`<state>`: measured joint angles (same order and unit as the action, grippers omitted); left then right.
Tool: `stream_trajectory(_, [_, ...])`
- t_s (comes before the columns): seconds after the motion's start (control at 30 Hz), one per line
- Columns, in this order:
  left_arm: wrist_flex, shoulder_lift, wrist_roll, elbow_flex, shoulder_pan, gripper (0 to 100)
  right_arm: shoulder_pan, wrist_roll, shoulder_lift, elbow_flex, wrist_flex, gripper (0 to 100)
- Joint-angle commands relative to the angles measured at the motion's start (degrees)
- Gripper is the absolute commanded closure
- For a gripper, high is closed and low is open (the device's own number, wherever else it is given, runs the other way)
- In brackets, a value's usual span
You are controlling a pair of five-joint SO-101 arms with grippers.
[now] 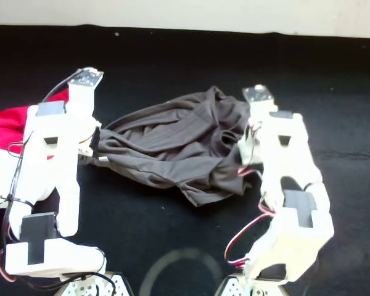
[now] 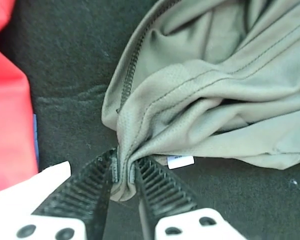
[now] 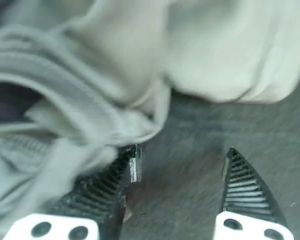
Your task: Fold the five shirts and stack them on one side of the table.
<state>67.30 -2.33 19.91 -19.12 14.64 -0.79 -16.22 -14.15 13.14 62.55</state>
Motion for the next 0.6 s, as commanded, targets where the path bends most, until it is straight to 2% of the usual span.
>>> stream_trajectory(0.0, [0.7, -0.9, -0.4, 2.2, -0.5, 99, 2.7, 3.3, -0.5, -8.2, 2.8, 74.4])
stream_trajectory(0.1, [0.6, -0.9, -0.4, 2.1, -0.5, 99, 3.2, 4.3, -0.4, -10.8, 7.3, 74.4])
stream_trajectory(0.27, [0.9, -0.9, -0.4, 1.9, -0.5, 99, 4.1, -1.7, -0.3, -13.6, 19.1, 74.4])
stream_trajectory(0.5, [0.6, -0.7, -0.4, 1.9, -0.5, 99, 8.2, -17.7, -0.2, -17.8, 35.0, 74.5])
stream_trajectory(0.57, [0.6, -0.4, -0.4, 1.9, -0.5, 99, 7.9, -19.0, 0.0, -17.8, 37.6, 74.5])
